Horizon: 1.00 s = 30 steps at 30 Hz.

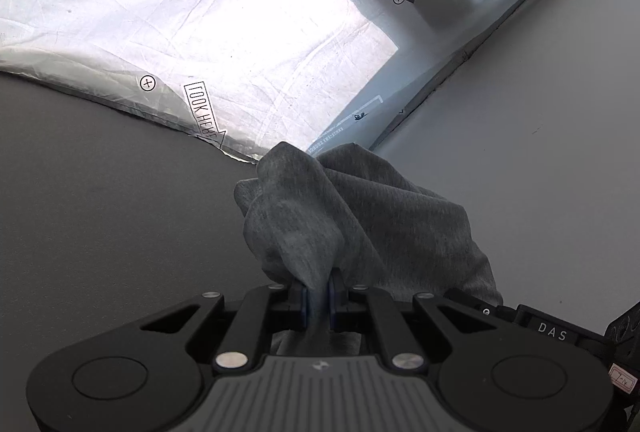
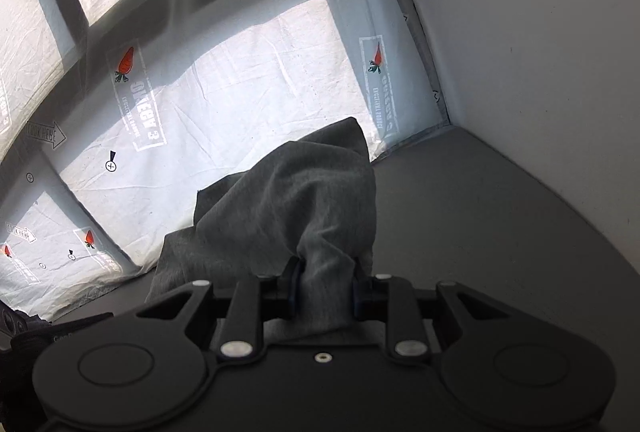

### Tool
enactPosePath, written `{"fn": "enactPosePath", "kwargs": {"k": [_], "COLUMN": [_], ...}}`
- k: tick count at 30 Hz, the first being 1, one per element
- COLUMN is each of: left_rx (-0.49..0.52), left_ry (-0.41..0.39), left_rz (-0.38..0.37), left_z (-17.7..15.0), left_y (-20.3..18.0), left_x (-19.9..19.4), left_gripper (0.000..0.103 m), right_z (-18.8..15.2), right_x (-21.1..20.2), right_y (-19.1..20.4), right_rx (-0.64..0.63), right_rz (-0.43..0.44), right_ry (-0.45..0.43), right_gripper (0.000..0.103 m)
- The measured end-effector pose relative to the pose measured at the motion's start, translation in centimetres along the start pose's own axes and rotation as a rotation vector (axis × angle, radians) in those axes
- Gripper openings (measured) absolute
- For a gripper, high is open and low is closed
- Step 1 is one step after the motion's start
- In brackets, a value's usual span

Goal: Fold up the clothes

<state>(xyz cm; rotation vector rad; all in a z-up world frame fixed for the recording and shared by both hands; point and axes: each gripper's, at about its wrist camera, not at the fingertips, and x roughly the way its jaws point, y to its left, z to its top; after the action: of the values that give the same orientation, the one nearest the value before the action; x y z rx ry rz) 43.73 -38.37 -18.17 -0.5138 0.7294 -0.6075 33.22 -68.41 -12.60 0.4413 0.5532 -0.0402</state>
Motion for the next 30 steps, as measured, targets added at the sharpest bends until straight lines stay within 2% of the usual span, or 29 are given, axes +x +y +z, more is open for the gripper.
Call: {"fn": "enactPosePath", "kwargs": {"k": [4, 8, 9, 10, 11, 13, 14, 16, 18, 19, 20, 22, 24, 26, 30], "left_rx": [-0.055, 0.054, 0.072, 0.091, 0.125, 0.179, 0.177, 0.143, 0.163, 0.196, 0.223, 0.25, 0.275, 0.329, 0.437], "left_ry": [-0.034, -0.016, -0.006, -0.003, -0.005, 0.016, 0.033, 0.033, 0.014, 0.013, 0.016, 0.038, 0.069, 0.121, 0.088], "left_rz": [-0.017, 0.055, 0.113, 0.183, 0.267, 0.404, 0.432, 0.421, 0.399, 0.39, 0.382, 0.374, 0.374, 0.384, 0.41], "left_z": [0.4, 0.6, 0.6, 0.3, -0.1, -0.7, -0.8, -0.7, -0.6, -0.7, -0.8, -1.6, -3.5, -5.6, -8.2], "left_y": [-5.2, -9.6, -10.0, -10.1, -10.0, -9.1, -8.5, -7.3, -7.4, -7.7, -8.1, -8.5, -8.6, -8.5, -8.8], "left_x": [6.1, 13.5, 15.9, 17.9, 19.9, 22.9, 23.8, 24.8, 26.2, 27.5, 28.8, 31.8, 33.6, 34.8, 33.6], "left_gripper": [0.01, 0.012, 0.019, 0.029, 0.034, 0.037, 0.037, 0.038, 0.043, 0.047, 0.049, 0.051, 0.051, 0.051, 0.053], "right_z": [5.9, 10.4, 11.1, 11.1, 10.9, 10.3, 9.8, 8.5, 7.5, 7.0, 6.5, 5.3, 4.1, 3.0, 2.8], "right_x": [2.4, 6.7, 8.3, 10.0, 11.8, 14.9, 16.1, 17.2, 18.3, 19.0, 19.7, 21.3, 23.0, 23.8, 22.9], "right_y": [-5.4, -9.3, -10.2, -10.9, -11.6, -12.6, -12.7, -13.0, -13.7, -14.1, -14.6, -15.7, -17.1, -18.5, -17.8], "right_rx": [-0.052, -0.158, -0.185, -0.222, -0.268, -0.361, -0.411, -0.476, -0.482, -0.472, -0.461, -0.442, -0.438, -0.417, -0.481], "right_rz": [-0.001, -0.032, -0.059, -0.104, -0.156, -0.248, -0.278, -0.282, -0.253, -0.249, -0.259, -0.301, -0.347, -0.341, -0.358], "right_ry": [-0.005, 0.006, 0.017, 0.024, 0.026, 0.025, 0.016, -0.035, -0.068, -0.07, -0.072, -0.077, -0.045, -0.038, -0.044], "right_gripper": [0.025, 0.027, 0.03, 0.039, 0.046, 0.048, 0.049, 0.048, 0.032, 0.017, 0.015, 0.015, 0.016, 0.016, 0.018]}}
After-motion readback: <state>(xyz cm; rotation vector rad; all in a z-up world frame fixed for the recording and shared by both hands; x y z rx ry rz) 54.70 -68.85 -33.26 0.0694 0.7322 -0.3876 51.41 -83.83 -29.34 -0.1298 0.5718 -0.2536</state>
